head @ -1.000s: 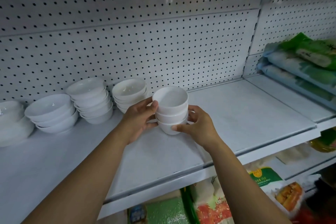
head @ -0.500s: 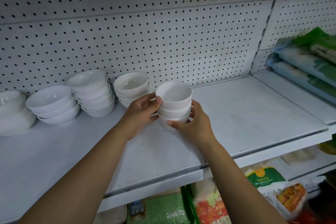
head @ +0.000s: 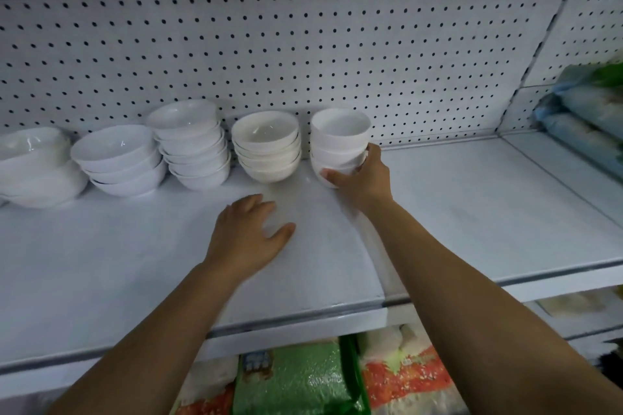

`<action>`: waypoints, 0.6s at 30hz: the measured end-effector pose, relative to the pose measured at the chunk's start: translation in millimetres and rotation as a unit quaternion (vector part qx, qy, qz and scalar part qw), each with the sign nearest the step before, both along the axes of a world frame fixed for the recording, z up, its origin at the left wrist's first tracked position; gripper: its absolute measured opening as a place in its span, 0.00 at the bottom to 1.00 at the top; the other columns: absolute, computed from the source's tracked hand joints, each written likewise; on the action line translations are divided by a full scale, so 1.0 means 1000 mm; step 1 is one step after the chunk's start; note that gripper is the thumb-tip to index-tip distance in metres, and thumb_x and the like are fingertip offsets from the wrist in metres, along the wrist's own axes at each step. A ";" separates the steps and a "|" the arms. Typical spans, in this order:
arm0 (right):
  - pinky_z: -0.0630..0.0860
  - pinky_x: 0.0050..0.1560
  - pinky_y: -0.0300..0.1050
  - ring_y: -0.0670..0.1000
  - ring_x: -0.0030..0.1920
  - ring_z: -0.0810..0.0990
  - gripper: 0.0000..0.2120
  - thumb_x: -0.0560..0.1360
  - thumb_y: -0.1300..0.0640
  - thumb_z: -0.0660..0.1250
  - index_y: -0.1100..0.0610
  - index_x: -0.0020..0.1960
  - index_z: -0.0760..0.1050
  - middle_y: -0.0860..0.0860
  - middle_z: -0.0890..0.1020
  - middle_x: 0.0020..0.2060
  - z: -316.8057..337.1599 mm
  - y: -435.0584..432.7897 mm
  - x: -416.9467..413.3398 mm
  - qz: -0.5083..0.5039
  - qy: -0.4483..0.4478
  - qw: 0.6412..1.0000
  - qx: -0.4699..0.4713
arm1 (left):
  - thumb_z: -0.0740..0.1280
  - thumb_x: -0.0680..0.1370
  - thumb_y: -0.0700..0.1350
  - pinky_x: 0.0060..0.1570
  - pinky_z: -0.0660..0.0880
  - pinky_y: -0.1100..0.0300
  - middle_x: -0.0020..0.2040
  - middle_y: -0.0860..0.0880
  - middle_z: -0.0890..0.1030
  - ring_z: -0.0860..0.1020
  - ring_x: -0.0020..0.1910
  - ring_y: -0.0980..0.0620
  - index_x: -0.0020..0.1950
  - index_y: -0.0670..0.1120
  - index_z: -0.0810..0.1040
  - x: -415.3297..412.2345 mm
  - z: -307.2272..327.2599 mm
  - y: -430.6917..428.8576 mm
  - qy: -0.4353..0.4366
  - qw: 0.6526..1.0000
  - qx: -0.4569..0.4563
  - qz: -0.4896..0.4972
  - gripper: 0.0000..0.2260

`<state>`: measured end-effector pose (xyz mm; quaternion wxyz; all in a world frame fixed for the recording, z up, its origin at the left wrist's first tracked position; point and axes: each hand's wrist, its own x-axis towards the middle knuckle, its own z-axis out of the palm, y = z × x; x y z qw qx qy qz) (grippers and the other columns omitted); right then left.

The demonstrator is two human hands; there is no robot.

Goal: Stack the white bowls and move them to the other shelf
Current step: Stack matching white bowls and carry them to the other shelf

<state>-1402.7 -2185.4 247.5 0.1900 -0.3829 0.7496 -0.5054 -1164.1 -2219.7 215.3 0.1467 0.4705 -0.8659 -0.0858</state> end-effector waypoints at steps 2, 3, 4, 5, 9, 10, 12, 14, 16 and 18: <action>0.69 0.52 0.41 0.55 0.62 0.77 0.42 0.69 0.49 0.81 0.57 0.73 0.62 0.54 0.77 0.64 0.001 -0.009 -0.003 -0.003 0.004 1.000 0.007 | 0.56 0.75 0.73 0.76 0.62 0.50 0.78 0.49 0.69 0.67 0.76 0.48 0.74 0.52 0.73 0.000 -0.001 -0.002 -0.012 1.000 0.004 0.004 0.36; 0.69 0.52 0.41 0.56 0.63 0.77 0.42 0.69 0.49 0.81 0.58 0.73 0.62 0.55 0.77 0.65 0.003 -0.014 -0.004 -0.005 0.003 1.000 0.010 | 0.53 0.73 0.74 0.75 0.62 0.50 0.77 0.49 0.70 0.67 0.76 0.48 0.74 0.52 0.74 -0.001 0.000 -0.002 -0.014 1.000 0.004 0.006 0.38; 0.69 0.52 0.41 0.57 0.64 0.77 0.41 0.69 0.49 0.81 0.58 0.73 0.62 0.55 0.77 0.65 0.004 -0.018 -0.004 -0.006 0.002 1.000 0.013 | 0.51 0.71 0.75 0.75 0.63 0.49 0.77 0.49 0.70 0.68 0.75 0.48 0.73 0.52 0.74 -0.001 -0.001 -0.003 -0.014 1.000 0.001 0.007 0.39; 0.69 0.53 0.42 0.57 0.65 0.76 0.41 0.69 0.50 0.81 0.58 0.72 0.62 0.55 0.77 0.66 0.005 -0.021 -0.004 -0.006 0.001 1.000 0.016 | 0.51 0.71 0.75 0.75 0.63 0.49 0.76 0.49 0.71 0.68 0.75 0.48 0.73 0.52 0.74 0.000 -0.001 -0.003 -0.014 1.000 -0.003 0.007 0.40; 0.70 0.55 0.43 0.58 0.67 0.75 0.41 0.68 0.50 0.82 0.58 0.72 0.63 0.56 0.76 0.67 0.009 -0.030 -0.008 -0.007 0.012 1.000 0.025 | 0.54 0.74 0.72 0.75 0.61 0.49 0.77 0.49 0.70 0.67 0.75 0.48 0.73 0.52 0.74 0.000 -0.001 -0.004 -0.014 1.000 0.001 0.009 0.36; 0.70 0.55 0.43 0.58 0.67 0.75 0.41 0.68 0.49 0.82 0.58 0.72 0.63 0.56 0.76 0.67 0.009 -0.031 -0.009 -0.007 0.015 0.999 0.027 | 0.54 0.74 0.72 0.75 0.61 0.49 0.77 0.50 0.70 0.66 0.76 0.48 0.73 0.52 0.74 -0.001 -0.001 -0.004 -0.011 1.000 0.003 0.010 0.35; 0.69 0.56 0.43 0.58 0.68 0.74 0.42 0.69 0.49 0.82 0.58 0.73 0.62 0.56 0.75 0.68 0.008 -0.032 -0.011 -0.006 0.017 0.999 0.036 | 0.54 0.74 0.71 0.75 0.60 0.49 0.76 0.50 0.70 0.66 0.76 0.49 0.73 0.52 0.74 0.000 -0.001 -0.004 -0.005 1.000 0.006 0.010 0.35; 0.69 0.56 0.44 0.59 0.68 0.74 0.43 0.69 0.47 0.81 0.57 0.73 0.61 0.56 0.75 0.68 0.007 -0.033 -0.013 -0.003 0.016 0.999 0.045 | 0.55 0.75 0.71 0.75 0.60 0.49 0.76 0.50 0.70 0.66 0.75 0.49 0.72 0.52 0.75 0.000 -0.001 -0.004 -0.002 1.000 0.008 0.009 0.34; 0.70 0.59 0.45 0.58 0.69 0.73 0.44 0.68 0.47 0.81 0.57 0.75 0.61 0.56 0.74 0.69 0.008 -0.035 -0.016 0.003 0.015 0.999 0.050 | 0.54 0.74 0.72 0.75 0.60 0.49 0.76 0.50 0.70 0.66 0.75 0.49 0.73 0.53 0.74 0.001 0.000 -0.005 -0.005 1.000 0.014 0.007 0.35; 0.71 0.63 0.48 0.58 0.70 0.73 0.46 0.69 0.47 0.81 0.58 0.76 0.59 0.56 0.74 0.71 0.008 -0.033 -0.018 0.008 0.009 0.999 0.052 | 0.51 0.72 0.73 0.76 0.59 0.50 0.77 0.51 0.69 0.65 0.76 0.49 0.73 0.53 0.74 0.002 0.000 -0.006 -0.005 1.000 0.024 -0.001 0.38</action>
